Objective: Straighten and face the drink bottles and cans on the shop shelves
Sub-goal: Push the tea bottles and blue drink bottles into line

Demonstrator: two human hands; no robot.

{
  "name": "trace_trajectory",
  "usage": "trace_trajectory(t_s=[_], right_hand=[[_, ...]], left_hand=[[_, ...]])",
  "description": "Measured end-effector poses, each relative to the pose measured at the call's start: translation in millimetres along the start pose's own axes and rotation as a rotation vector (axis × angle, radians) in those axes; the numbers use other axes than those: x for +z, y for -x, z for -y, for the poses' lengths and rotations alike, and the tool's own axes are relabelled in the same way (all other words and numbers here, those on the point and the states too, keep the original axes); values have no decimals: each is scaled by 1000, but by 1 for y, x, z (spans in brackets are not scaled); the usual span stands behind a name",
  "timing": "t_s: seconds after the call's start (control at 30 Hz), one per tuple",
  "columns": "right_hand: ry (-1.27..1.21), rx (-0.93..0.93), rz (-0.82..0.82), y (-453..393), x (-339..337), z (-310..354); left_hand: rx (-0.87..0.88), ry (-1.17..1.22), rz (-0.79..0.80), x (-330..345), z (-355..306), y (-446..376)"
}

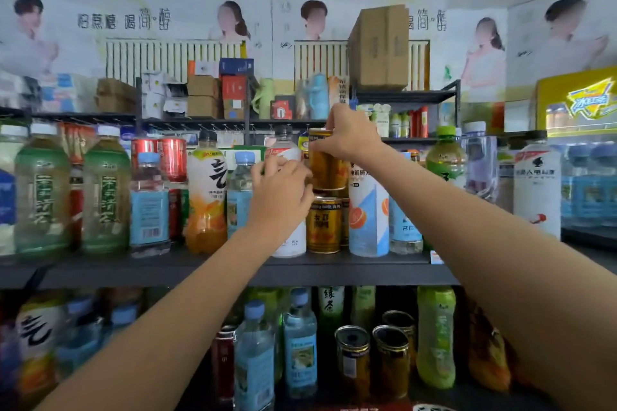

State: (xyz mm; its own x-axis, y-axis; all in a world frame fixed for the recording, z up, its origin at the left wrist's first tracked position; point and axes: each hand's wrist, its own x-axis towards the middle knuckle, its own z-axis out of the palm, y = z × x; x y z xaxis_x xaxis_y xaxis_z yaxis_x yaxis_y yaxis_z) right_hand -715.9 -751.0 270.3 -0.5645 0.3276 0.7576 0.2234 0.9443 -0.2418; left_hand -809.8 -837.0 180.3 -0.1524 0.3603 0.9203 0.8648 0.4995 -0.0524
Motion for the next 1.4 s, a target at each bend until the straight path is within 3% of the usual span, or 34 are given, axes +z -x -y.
trace_trajectory(t_s=[0.27, 0.7, 0.9, 1.0, 1.1, 1.23, 1.4], right_hand=[[161, 24, 98, -10, 32, -2], [257, -4, 169, -31, 45, -9], [401, -89, 339, -43, 32, -5], [420, -146, 348, -45, 30, -5], [364, -176, 243, -40, 21, -11], [284, -99, -124, -29, -7, -37], [-16, 132, 119, -8, 2, -68]], left_hand=[[304, -107, -90, 28, 15, 23], [329, -193, -66, 34, 17, 27], [332, -195, -63, 36, 14, 26], [323, -203, -20, 33, 12, 25], [325, -198, -6, 30, 10, 24], [273, -167, -34, 28, -2, 20], [252, -134, -61, 36, -20, 21]])
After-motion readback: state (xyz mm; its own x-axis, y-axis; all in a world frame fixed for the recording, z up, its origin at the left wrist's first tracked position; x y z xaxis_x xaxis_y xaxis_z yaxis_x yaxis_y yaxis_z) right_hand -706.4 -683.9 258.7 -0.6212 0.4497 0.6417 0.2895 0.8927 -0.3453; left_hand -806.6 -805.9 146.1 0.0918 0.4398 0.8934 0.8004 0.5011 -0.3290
